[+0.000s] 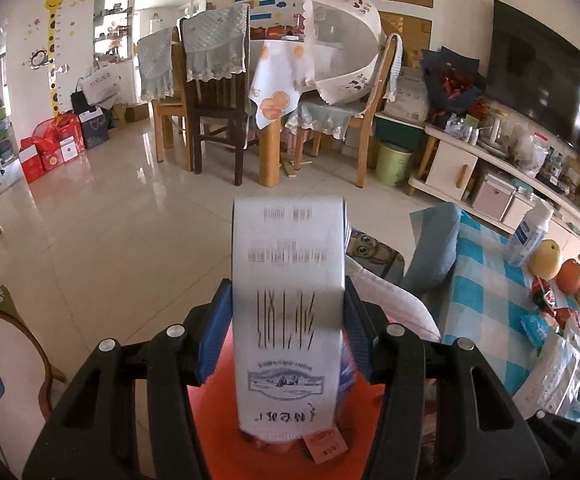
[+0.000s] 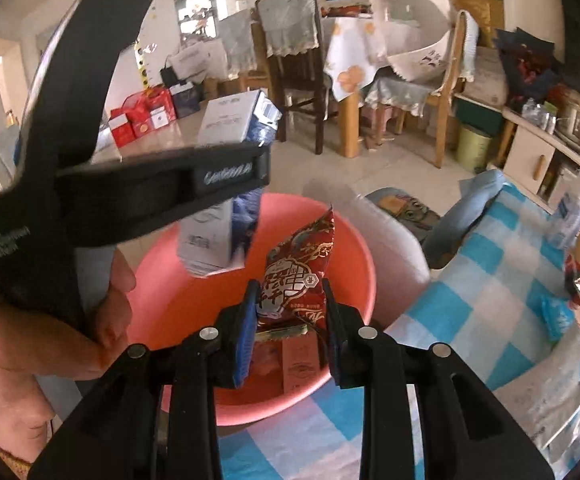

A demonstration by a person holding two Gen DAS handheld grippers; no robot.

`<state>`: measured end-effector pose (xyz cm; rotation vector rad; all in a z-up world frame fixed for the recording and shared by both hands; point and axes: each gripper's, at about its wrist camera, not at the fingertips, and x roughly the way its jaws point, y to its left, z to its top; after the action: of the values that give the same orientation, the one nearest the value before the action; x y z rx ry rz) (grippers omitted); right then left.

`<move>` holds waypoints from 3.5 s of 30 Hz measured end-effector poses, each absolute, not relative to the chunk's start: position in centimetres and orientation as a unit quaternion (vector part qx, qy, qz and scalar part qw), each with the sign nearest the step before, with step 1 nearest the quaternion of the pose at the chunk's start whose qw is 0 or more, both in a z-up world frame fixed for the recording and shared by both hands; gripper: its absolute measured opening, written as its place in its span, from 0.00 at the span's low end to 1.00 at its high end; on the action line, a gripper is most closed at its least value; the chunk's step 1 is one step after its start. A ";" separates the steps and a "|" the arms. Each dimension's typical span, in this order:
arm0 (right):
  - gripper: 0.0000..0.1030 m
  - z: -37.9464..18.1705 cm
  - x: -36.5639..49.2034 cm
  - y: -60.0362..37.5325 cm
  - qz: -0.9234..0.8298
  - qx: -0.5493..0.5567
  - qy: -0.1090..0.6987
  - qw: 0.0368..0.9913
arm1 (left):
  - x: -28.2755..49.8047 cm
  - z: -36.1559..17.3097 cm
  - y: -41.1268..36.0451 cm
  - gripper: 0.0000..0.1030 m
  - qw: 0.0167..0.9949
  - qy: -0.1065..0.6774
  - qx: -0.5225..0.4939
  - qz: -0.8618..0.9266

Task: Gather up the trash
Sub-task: 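Open the left tool to drop the carton while the right tool drops the wrapper, then move both tools back over the table toward the white wipe packets, then grasp the white feather-print wipes packet with the left tool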

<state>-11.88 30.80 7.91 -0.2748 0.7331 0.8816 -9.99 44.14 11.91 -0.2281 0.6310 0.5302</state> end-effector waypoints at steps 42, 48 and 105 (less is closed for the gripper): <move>0.87 8.4 -10.9 16.1 0.268 -0.089 0.318 0.905 | -6.2 14.3 31.8 0.81 0.946 0.263 0.003 0.190; 0.87 8.2 -10.6 14.1 0.256 -0.082 0.321 0.908 | -5.7 14.0 30.0 0.81 0.946 0.266 0.022 0.183; 0.89 4.0 -3.8 -8.0 0.135 0.005 0.414 0.900 | 0.9 3.4 12.8 0.83 0.898 0.411 0.094 -0.124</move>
<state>-3.76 -8.04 4.02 0.0094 0.8562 0.2789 0.85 12.83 3.43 0.1944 0.8511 -0.2567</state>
